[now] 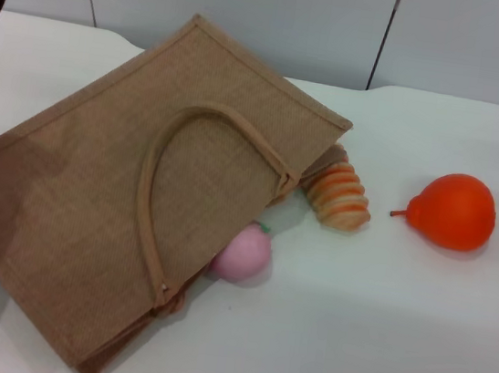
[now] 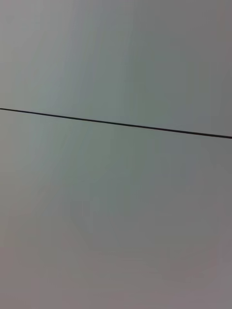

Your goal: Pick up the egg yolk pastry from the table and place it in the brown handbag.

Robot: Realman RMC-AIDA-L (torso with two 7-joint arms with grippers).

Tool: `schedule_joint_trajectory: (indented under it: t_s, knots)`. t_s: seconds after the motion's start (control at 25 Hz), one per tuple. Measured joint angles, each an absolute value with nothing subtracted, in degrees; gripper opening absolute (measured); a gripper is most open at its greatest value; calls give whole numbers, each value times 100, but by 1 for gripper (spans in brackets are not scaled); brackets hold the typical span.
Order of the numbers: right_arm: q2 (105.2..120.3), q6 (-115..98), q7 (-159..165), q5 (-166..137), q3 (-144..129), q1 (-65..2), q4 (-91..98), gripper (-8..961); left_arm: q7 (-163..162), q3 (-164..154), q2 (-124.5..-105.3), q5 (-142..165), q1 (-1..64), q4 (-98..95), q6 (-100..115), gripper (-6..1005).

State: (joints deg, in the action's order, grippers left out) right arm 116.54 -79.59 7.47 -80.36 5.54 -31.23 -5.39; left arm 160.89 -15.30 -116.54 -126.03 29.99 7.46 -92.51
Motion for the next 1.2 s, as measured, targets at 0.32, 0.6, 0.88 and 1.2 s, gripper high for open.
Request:
schedule_joint_trajectory:
  t_s: [0.32, 0.6, 0.88, 1.2]
  knots:
    - [11654, -7963, 775, -8028, 554, -3120, -545, 892, 16082, -1542, -11644, -12607, 2997, 747, -9264, 834]
    - [11654, -7963, 778, -8019, 554, -3120, -545, 892, 16076, -1548, -11645, -12583, 2988, 747, -9278, 834]
    - [11654, -7963, 781, -8015, 553, -3120, -545, 892, 16008, -1547, -11641, -12579, 2957, 747, -9287, 834]
    - [11654, -7963, 782, -8016, 554, -3120, -545, 892, 16005, -1547, -11637, -12590, 2953, 734, -9291, 834]
